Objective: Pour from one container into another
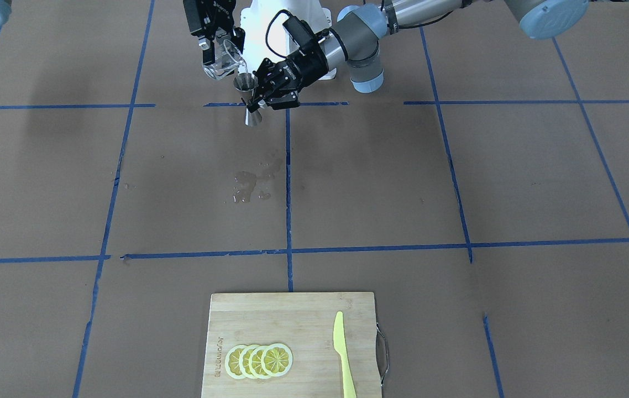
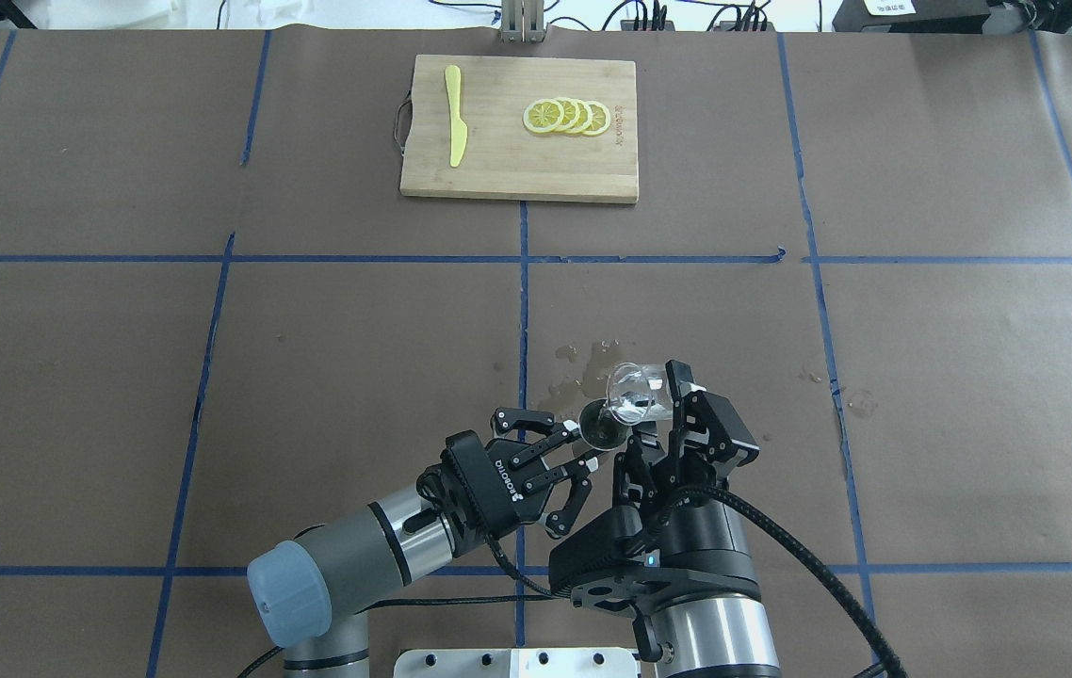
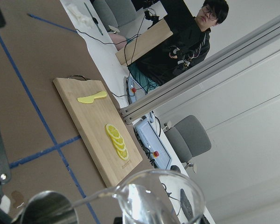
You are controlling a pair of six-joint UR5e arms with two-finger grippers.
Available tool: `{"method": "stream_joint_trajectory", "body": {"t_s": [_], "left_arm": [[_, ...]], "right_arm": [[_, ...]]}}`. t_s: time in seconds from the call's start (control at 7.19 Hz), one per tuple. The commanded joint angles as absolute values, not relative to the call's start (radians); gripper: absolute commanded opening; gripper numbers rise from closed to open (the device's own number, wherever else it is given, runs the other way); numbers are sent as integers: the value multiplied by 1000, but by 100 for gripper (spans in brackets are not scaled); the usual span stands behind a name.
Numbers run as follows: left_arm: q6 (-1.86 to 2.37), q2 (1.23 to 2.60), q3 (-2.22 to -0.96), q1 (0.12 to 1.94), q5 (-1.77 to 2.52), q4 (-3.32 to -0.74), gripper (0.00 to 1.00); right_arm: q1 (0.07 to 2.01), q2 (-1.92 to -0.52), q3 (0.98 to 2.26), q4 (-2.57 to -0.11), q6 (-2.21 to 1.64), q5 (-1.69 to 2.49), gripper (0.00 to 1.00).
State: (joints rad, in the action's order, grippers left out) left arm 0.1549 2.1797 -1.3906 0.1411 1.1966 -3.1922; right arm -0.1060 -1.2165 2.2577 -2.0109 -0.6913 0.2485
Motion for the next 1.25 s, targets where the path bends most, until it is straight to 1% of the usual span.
{"method": "stream_joint_trajectory", "body": {"t_s": [0.0,1.11], "left_arm": [[155,2180,-1390,141,1195,-3192,0],[155,2180,-1391,143,1195,-3192,0]], "right_arm": [[-106,-1216,2260,-2014,-664,249,0],[-104,-1215,2293,-2014,-614,253,0]]}}
